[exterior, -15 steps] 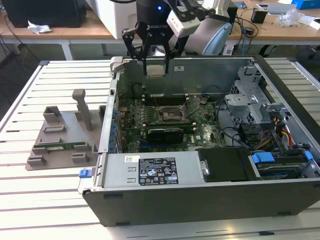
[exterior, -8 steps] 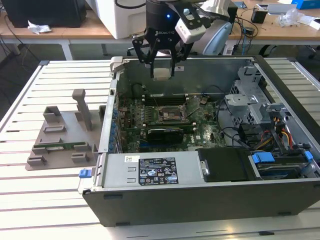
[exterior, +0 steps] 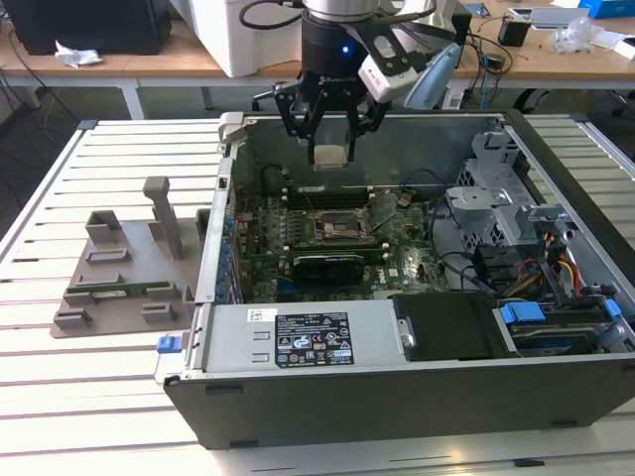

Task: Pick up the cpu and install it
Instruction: 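Pick up the cpu and move it towards the insertion slot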

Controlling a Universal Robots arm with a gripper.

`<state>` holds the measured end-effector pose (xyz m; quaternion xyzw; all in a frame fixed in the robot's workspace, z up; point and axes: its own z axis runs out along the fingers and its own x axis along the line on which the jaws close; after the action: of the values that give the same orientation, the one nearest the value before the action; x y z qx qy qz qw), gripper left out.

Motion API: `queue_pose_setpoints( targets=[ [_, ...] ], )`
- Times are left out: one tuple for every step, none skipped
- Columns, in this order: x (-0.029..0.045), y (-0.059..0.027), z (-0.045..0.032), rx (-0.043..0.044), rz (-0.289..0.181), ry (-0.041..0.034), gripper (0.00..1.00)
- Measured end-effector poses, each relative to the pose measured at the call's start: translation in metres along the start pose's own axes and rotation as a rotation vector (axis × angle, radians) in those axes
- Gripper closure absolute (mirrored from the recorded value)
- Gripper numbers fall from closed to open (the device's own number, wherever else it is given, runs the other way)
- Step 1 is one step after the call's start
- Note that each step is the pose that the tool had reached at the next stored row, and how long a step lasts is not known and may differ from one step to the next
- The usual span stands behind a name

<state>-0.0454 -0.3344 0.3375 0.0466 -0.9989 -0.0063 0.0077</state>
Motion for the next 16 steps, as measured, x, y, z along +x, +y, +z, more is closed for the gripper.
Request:
queue_pose_setpoints(
  targets=[
    [-0.0015, -0.0002, 0.0043, -0.0001, 0.000, 0.0000, 0.46],
    [-0.0022, -0.0003, 0.0061, -0.0001, 0.000, 0.0000, 0.46],
    [-0.0028, -0.0003, 0.0077, -0.0001, 0.000, 0.0000, 0.46],
    [-0.0038, -0.0005, 0.0104, -0.0001, 0.000, 0.0000, 0.46],
    [-0.0049, -0.0006, 0.0138, 0.0001, 0.000, 0.0001, 0.46],
    [-0.0058, -0.0007, 0.0172, 0.0000, 0.000, 0.0000, 0.46],
    [-0.0063, -0.0008, 0.0188, -0.0002, 0.000, 0.0000, 0.46],
    [-0.0068, -0.0009, 0.0205, -0.0001, 0.000, 0.0000, 0.46],
    [-0.0077, -0.0010, 0.0231, 0.0000, 0.000, 0.0000, 0.46],
    [-0.0084, -0.0011, 0.0249, 0.0000, 0.000, 0.0001, 0.46],
    [-0.0097, -0.0012, 0.0279, 0.0000, 0.000, 0.0000, 0.46],
    [-0.0104, -0.0013, 0.0293, 0.0000, 0.000, 0.0001, 0.46],
    [-0.0112, -0.0014, 0.0309, 0.0000, 0.000, 0.0000, 0.46],
    [-0.0123, -0.0015, 0.0331, -0.0001, 0.000, 0.0000, 0.46],
    [-0.0133, -0.0016, 0.0351, -0.0001, 0.000, 0.0000, 0.46],
    [-0.0145, -0.0017, 0.0374, 0.0000, 0.000, 0.0000, 0.46]
  ],
)
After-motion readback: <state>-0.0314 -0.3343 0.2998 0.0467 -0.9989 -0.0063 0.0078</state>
